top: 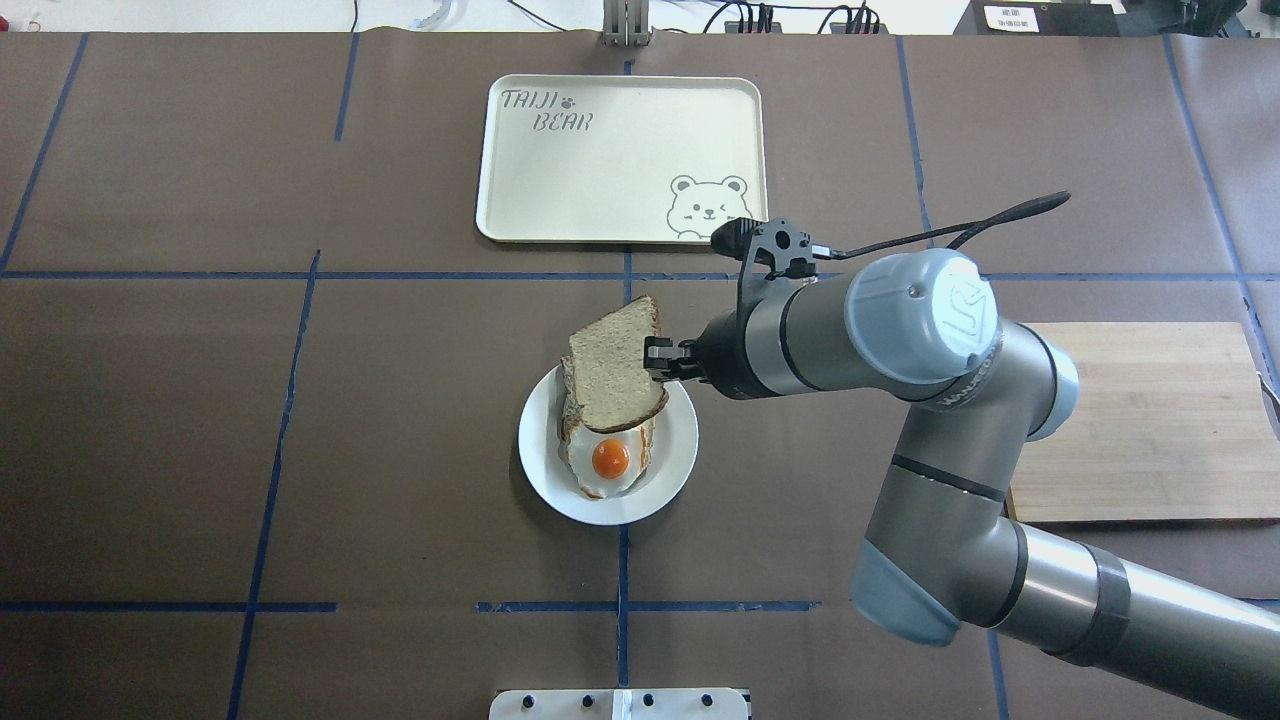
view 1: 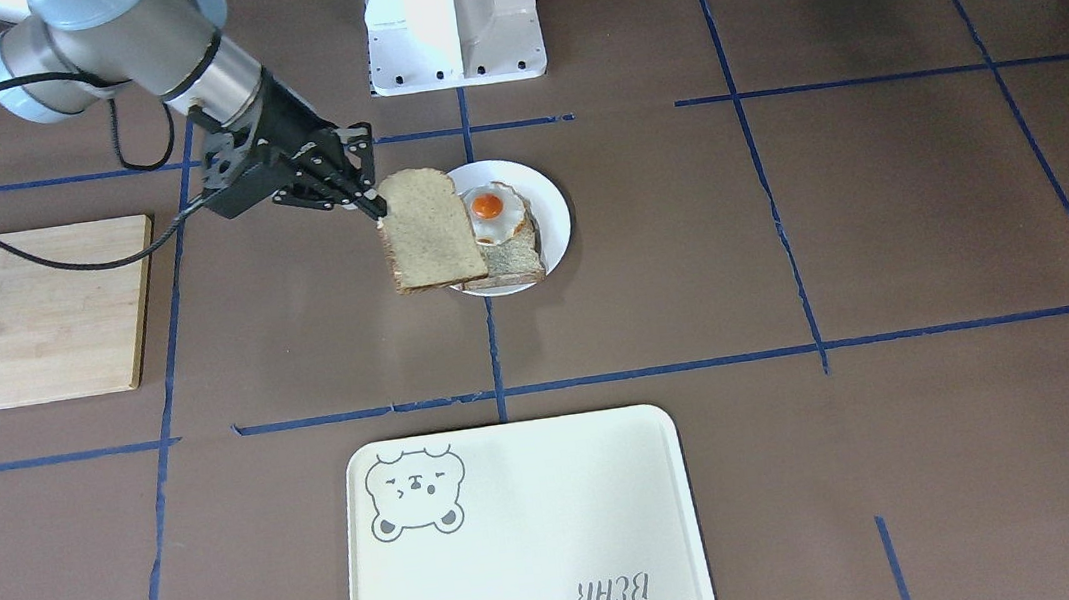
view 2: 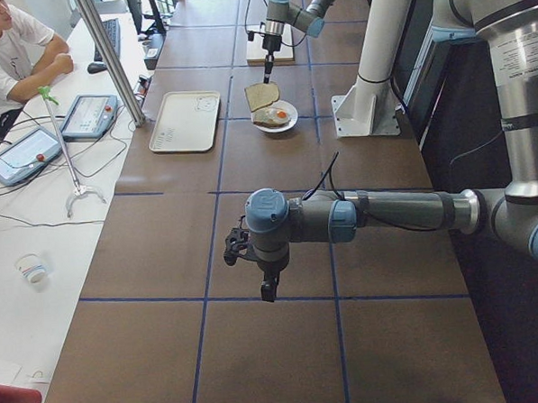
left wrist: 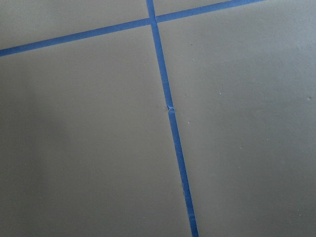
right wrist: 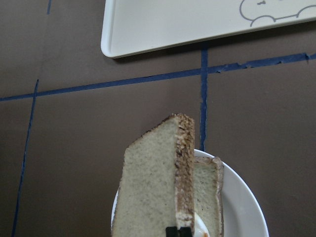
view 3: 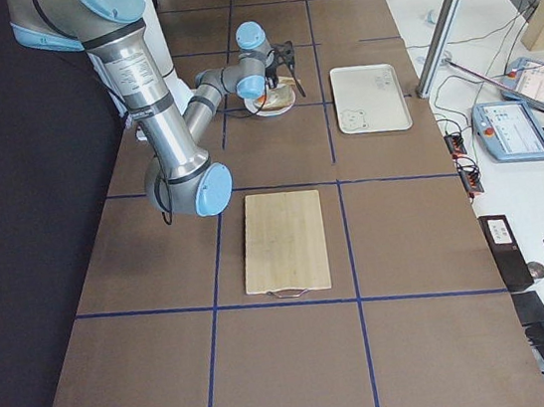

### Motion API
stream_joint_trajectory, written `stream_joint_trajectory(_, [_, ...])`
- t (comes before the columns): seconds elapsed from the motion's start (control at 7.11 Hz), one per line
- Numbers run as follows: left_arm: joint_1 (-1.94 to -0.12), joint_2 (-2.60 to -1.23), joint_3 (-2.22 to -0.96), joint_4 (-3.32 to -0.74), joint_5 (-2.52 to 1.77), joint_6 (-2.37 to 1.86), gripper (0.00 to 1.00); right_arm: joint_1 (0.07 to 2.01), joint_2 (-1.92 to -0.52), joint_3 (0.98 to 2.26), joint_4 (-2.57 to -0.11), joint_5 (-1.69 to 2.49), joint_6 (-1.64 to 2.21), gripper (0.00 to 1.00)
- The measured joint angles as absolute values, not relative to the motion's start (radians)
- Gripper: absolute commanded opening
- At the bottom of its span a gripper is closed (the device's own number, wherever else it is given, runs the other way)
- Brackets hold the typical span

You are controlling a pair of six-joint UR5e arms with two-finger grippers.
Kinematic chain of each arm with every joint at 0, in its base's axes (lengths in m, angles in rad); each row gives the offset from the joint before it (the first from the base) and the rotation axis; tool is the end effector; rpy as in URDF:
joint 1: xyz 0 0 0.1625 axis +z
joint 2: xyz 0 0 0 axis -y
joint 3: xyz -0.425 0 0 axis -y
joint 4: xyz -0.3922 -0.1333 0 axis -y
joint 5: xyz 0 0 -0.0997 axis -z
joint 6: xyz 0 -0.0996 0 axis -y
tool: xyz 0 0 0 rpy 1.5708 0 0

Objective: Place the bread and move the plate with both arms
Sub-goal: 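Lift the bread slice with the right gripper and carry it over the plate, then lower the bread onto the egg on the plate and open the right gripper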

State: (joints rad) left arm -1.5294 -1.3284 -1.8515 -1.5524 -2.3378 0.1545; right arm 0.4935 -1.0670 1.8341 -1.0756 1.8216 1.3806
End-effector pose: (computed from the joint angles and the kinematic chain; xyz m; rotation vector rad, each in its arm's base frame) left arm -0.0479 -0.3933 0.6298 0.0624 0.7660 0.1938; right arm -0.4855 -0.3845 0.1968 0.2167 -1.2543 0.1030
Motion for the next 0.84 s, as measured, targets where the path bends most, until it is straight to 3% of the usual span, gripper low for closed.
stream_joint_trajectory(0.84, [-1.529, -1.328, -1.851, -1.553, -2.338, 0.155, 1.00, 0.386, -1.064, 1.775, -1.071, 1.678, 1.433, 0.04])
